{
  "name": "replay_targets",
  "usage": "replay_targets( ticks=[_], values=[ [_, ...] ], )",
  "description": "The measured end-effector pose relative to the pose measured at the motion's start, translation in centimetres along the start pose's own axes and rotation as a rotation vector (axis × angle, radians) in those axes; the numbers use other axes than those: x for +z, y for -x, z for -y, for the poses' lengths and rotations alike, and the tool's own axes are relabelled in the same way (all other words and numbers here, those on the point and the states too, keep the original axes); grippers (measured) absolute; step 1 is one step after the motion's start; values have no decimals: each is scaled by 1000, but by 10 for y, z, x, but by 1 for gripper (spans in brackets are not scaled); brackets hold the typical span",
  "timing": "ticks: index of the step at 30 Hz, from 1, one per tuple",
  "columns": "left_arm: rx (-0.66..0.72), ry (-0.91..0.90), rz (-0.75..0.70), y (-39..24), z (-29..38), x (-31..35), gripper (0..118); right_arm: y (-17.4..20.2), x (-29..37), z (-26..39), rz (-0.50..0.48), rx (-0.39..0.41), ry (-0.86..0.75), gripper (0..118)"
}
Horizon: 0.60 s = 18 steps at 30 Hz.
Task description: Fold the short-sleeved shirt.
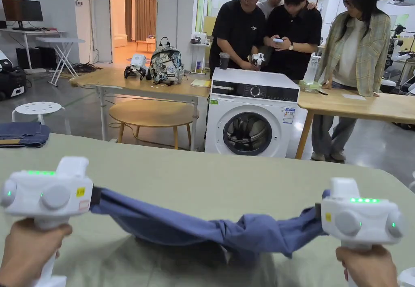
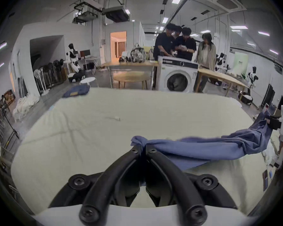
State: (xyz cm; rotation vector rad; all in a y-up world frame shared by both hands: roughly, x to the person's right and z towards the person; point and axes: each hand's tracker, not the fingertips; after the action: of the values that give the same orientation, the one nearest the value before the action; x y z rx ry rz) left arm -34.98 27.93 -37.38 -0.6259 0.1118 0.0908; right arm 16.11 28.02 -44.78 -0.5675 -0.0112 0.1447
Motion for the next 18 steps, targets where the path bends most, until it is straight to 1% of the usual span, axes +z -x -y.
replay_targets(
  ticks=[1, 3, 4, 7, 8, 9, 12, 15, 18],
  values=[
    [22, 4, -2, 2, 18, 1, 0, 0, 0, 15, 4, -8, 2, 4],
    [24, 57, 5, 6, 57, 5, 0, 0, 1, 47, 1, -7, 45, 4],
    [50, 65, 7, 8, 77, 8, 0, 0, 5, 62, -9, -18, 58, 4],
    [73, 114, 11, 11, 127, 22, 0, 2, 15, 101, -5, -2, 88, 4],
    [63, 128, 14, 11, 141, 26, 0, -7, -6, 118, 0, 1, 93, 4],
    [59, 142, 9, 10, 156, 29, 0, -8, -6, 130, 3, 9, 105, 4],
    [44, 188, 0, 8, 190, 40, 0, -3, 12, 155, 0, 9, 128, 4],
    [74, 225, 13, 17, 216, 31, 0, -3, 16, 171, 18, 15, 156, 4],
    [71, 260, 24, 14, 231, 27, 0, -6, 18, 179, 22, 7, 176, 5]
  ],
)
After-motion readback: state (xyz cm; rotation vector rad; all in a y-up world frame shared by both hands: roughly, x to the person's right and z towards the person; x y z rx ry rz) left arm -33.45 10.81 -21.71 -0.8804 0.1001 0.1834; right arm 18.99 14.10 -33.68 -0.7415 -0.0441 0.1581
